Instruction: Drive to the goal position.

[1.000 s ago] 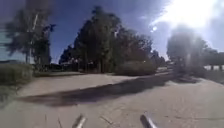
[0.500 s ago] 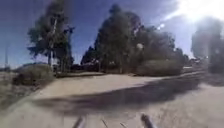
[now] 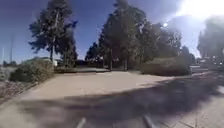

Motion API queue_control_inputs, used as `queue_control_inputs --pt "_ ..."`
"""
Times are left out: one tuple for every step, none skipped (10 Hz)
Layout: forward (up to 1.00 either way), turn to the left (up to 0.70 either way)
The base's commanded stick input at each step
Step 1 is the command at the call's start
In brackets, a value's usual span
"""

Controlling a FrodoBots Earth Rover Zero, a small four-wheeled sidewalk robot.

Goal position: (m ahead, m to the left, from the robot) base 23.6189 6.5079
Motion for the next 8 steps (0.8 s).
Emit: queue_control_inputs --pt "1.00 0.00" --pt "1.00 0.00" --pt "1.00 0.00" --pt "1.00 0.00" --pt "1.00 0.00" --pt "1.00 0.00" --pt "1.00 0.00" --pt "1.00 0.40"
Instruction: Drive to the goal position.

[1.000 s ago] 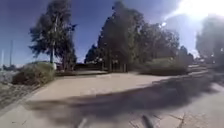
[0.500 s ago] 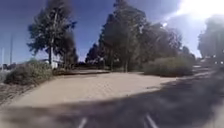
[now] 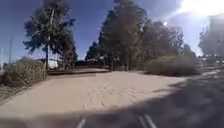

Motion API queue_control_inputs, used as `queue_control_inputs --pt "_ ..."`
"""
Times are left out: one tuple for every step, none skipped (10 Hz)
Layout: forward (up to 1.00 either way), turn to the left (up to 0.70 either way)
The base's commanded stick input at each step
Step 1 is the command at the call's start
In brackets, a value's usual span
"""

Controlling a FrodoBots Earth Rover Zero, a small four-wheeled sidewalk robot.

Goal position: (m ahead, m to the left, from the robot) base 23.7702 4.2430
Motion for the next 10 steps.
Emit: queue_control_inputs --pt "1.00 0.40" --pt "1.00 0.40" --pt "1.00 0.40" --pt "1.00 0.40" --pt "1.00 0.02" --pt "1.00 0.01" --pt "1.00 0.00" --pt "1.00 0.00" --pt "1.00 0.00" --pt "1.00 0.00"
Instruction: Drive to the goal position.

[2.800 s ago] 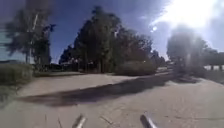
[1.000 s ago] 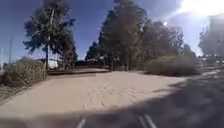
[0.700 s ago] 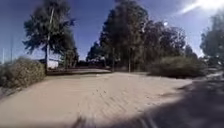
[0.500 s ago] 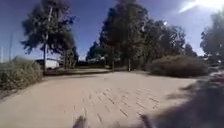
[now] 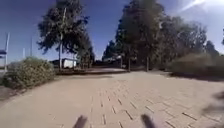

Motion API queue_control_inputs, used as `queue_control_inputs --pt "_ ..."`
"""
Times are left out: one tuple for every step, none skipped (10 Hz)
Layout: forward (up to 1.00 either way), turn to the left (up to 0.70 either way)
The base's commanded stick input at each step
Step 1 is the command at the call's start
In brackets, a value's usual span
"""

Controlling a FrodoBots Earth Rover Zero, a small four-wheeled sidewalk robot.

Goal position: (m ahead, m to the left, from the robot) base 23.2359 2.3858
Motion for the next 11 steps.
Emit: queue_control_inputs --pt "1.00 0.00" --pt "1.00 0.00" --pt "1.00 0.00" --pt "1.00 0.00" --pt "1.00 0.00" --pt "1.00 0.00" --pt "1.00 0.00" --pt "1.00 0.00" --pt "1.00 0.00" --pt "1.00 0.00" --pt "1.00 0.00"
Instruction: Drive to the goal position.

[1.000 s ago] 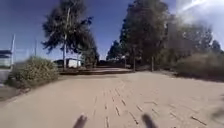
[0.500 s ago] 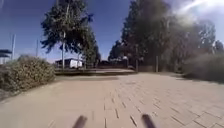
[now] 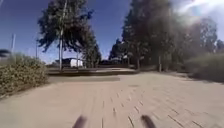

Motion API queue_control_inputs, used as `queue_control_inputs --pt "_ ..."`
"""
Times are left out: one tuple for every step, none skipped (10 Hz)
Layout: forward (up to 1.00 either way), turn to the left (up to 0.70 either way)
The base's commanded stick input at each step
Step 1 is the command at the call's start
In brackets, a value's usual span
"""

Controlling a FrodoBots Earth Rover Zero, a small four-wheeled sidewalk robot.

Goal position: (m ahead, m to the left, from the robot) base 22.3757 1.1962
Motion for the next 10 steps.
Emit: queue_control_inputs --pt "1.00 0.00" --pt "1.00 0.00" --pt "1.00 0.00" --pt "1.00 0.00" --pt "1.00 0.00" --pt "1.00 0.00" --pt "1.00 0.00" --pt "1.00 0.00" --pt "1.00 0.00" --pt "1.00 0.00"
